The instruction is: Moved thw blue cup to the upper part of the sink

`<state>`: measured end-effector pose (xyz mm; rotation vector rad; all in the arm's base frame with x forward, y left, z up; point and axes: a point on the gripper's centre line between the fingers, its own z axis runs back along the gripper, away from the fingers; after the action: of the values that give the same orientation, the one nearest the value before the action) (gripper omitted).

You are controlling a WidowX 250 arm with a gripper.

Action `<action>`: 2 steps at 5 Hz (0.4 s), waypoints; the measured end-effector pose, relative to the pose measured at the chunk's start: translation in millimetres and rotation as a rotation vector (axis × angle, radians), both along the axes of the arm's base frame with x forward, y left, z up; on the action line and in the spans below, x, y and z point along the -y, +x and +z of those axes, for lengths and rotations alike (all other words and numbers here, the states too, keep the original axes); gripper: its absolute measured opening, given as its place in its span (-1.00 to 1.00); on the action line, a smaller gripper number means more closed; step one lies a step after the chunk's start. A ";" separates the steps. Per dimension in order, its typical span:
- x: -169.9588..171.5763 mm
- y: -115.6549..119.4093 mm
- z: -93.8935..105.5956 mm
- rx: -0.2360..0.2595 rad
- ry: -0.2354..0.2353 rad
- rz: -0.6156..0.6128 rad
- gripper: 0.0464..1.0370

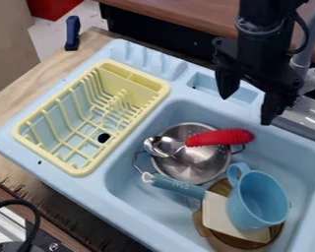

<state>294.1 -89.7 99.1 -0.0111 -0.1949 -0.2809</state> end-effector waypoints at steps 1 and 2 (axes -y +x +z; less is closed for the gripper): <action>-1.5 -4.6 -7.9 -0.033 0.008 0.014 0.93; -6.7 -15.1 -8.5 -0.083 0.024 0.187 0.93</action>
<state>279.0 -83.0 90.6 0.0187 -0.1091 -0.0962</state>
